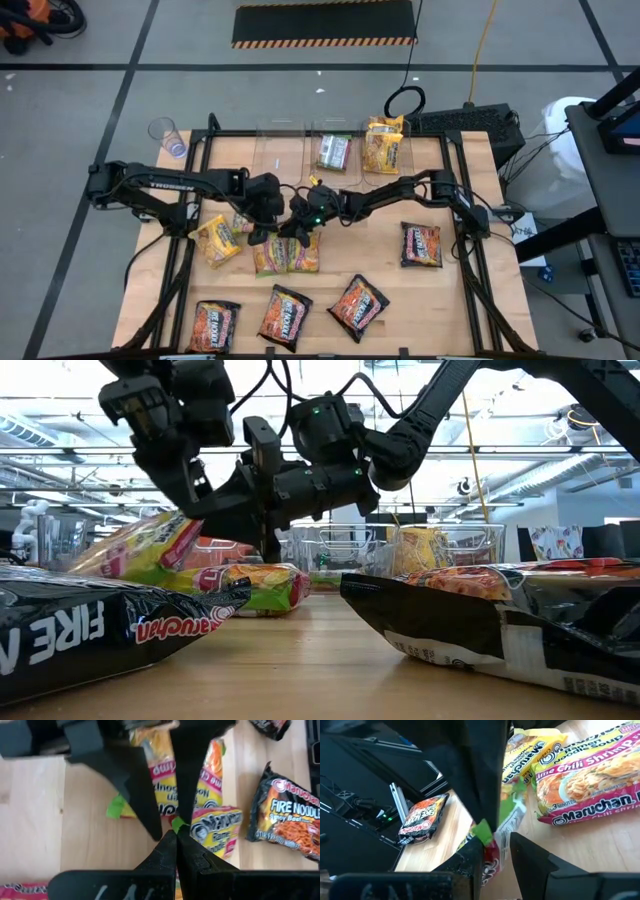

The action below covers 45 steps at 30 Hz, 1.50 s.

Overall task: Sort Maruchan noodles
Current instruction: Put the green noodle pack into the center transparent bin

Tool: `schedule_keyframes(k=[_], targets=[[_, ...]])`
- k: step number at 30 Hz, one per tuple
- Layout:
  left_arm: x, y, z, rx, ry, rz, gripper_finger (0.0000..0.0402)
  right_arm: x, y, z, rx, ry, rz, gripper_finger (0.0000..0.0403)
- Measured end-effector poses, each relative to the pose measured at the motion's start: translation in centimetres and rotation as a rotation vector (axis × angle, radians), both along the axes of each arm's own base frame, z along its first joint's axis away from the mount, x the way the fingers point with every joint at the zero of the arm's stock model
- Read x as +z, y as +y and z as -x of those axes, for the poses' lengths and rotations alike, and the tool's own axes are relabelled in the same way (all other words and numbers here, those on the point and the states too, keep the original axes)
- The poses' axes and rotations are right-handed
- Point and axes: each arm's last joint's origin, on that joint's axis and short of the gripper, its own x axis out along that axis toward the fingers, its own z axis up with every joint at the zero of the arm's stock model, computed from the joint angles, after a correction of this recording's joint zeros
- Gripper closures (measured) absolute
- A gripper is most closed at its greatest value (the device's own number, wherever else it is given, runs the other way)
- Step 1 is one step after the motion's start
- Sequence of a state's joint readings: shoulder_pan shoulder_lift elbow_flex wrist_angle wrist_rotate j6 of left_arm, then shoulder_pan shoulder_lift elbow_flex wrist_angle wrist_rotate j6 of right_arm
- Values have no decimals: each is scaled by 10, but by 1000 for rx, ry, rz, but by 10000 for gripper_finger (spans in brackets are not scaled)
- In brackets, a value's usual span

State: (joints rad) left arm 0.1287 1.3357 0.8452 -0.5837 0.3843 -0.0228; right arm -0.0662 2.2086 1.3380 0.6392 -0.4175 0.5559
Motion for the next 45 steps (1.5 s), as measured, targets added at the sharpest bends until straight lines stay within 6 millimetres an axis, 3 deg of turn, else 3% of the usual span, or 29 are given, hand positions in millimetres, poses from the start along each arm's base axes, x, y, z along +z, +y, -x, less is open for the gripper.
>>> schedule_keyframes(k=[11,18,27,39,45], targets=[[8,1,-3,-13,-17,-11,401,1,0,0,17,-27,65,314],[8,1,-2,-8,-10,-15,401,1,0,0,23,-64,169,391],[9,2,-3,10,-11,-40,397,2,-6,-1,18,-91,169,402],[57,-1,13,57,-198,-65,379,2,-15,0,42,-95,156,403],[73,-4,38,68,-205,-72,379,12,-22,4,59,-93,173,403]])
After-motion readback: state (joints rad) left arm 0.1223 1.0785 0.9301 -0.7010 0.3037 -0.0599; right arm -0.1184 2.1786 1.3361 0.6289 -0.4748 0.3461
